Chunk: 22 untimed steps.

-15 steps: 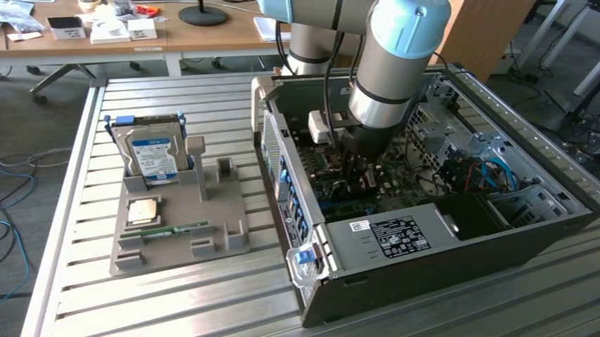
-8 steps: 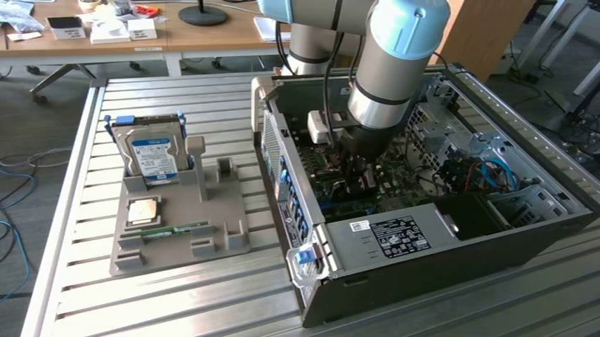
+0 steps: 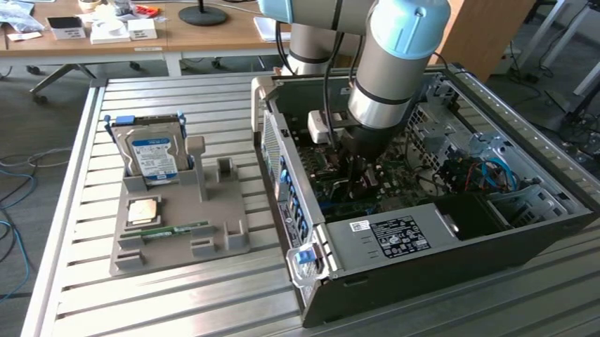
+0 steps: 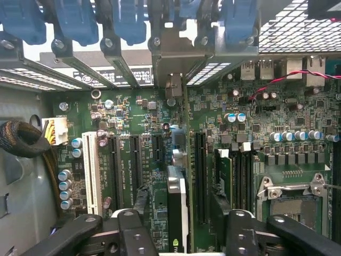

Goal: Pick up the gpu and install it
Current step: 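Insert the gpu into the slot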

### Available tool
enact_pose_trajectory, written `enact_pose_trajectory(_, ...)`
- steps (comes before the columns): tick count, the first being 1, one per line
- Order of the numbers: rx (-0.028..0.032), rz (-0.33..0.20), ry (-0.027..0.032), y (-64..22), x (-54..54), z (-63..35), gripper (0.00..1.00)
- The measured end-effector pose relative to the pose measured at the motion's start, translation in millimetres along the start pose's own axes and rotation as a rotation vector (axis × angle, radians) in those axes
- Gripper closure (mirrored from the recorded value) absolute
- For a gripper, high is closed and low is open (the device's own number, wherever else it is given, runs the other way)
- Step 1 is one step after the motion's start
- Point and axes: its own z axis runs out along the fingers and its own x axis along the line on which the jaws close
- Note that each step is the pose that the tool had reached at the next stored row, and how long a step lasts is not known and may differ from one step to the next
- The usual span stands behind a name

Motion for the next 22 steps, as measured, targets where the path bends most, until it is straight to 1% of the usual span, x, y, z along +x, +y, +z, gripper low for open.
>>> enact_pose_trajectory(5, -0.0001, 0.0, 0.0002, 0.0, 0.0, -0.7, 0.42)
enact_pose_trajectory(10, 0.0, 0.0, 0.0, 0.0, -0.4, -6.9, 0.42)
enact_pose_trajectory(18, 0.0, 0.0, 0.0, -0.1, -1.5, -25.4, 0.42)
enact_pose_trajectory(22, 0.0, 0.0, 0.0, -0.1, -2.1, -36.4, 0.42)
